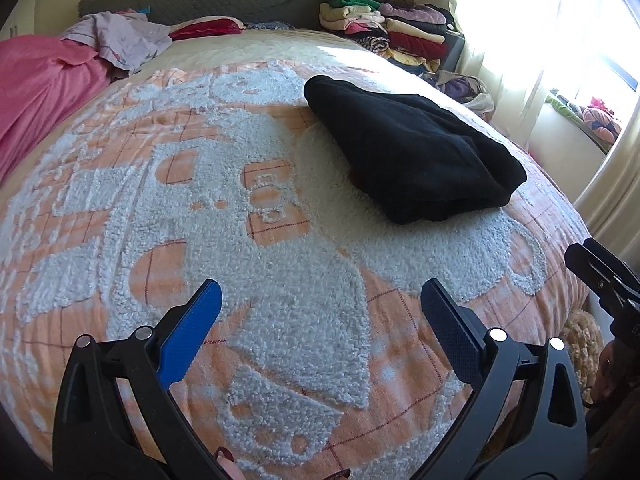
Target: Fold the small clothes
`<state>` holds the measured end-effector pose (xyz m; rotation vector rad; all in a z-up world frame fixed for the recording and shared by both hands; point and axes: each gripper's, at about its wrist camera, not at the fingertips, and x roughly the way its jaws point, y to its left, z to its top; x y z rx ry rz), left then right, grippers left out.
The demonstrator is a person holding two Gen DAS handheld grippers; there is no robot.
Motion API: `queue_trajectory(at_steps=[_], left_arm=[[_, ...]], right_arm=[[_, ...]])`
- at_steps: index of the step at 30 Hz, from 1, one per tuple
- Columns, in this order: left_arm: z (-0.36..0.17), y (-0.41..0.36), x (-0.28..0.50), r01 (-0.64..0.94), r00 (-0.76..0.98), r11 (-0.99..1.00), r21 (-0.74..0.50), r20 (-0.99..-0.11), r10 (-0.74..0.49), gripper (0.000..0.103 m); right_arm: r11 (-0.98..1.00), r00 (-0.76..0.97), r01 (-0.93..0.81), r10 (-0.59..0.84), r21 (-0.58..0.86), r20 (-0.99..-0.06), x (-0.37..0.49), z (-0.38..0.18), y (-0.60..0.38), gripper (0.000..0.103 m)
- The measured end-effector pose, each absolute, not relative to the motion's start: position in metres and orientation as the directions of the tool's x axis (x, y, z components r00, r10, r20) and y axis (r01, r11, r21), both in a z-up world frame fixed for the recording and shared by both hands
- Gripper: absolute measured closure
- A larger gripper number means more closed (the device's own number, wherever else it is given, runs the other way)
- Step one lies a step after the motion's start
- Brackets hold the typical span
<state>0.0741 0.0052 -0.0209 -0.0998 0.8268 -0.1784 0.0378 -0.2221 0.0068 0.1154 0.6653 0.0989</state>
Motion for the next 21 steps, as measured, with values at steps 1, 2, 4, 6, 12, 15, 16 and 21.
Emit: queue_trajectory(at_steps=[1, 2, 4, 6, 12, 15, 16, 21], left_arm=[[-0.0194, 0.0050, 0.0736, 0.122, 0.668, 0.980, -0.155, -0.717, -0.197, 0.010], [-0.0182, 0.0052, 0.0729, 0.125, 0.672, 0.979, -0.159, -0.713, -0.201, 0.009], [-0.0177, 0.0059, 0.0718, 0.126, 0.671, 0.978, -0.167, -0.712, -0.208, 0.009], [-0.0174, 0.0064, 0.0708, 0.125, 0.670, 0.978, -0.167, -0.713, -0.207, 0.009], [-0.0156, 0.0081, 0.0706, 0.120, 0.670, 0.978, -0.171, -0.713, -0.207, 0.009], [-0.0135, 0.0092, 0.0696, 0.113, 0.675, 0.980, -0.167, -0.711, -0.199, 0.010], [-0.0130, 0.0090, 0.0691, 0.114, 0.674, 0.979, -0.167, -0.711, -0.200, 0.009], [-0.0119, 0.0093, 0.0683, 0.108, 0.675, 0.980, -0.165, -0.712, -0.194, 0.010]], right_arm=[[0.989, 0.784, -0.058, 0.129, 0.135, -0.608, 0.0368, 0.0066, -0.2201, 0.005], [0.990, 0.785, -0.061, 0.127, 0.128, -0.606, 0.0358, 0.0067, -0.2191, 0.005], [0.991, 0.788, -0.064, 0.121, 0.115, -0.604, 0.0345, 0.0075, -0.2175, 0.005], [0.991, 0.788, -0.062, 0.124, 0.122, -0.603, 0.0336, 0.0076, -0.2175, 0.005], [0.989, 0.783, -0.064, 0.131, 0.130, -0.608, 0.0329, 0.0084, -0.2169, 0.005], [0.989, 0.784, -0.070, 0.137, 0.133, -0.605, 0.0330, 0.0109, -0.2163, 0.005], [0.989, 0.785, -0.069, 0.137, 0.134, -0.605, 0.0329, 0.0116, -0.2162, 0.005], [0.988, 0.785, -0.069, 0.140, 0.139, -0.603, 0.0311, 0.0128, -0.2178, 0.005]])
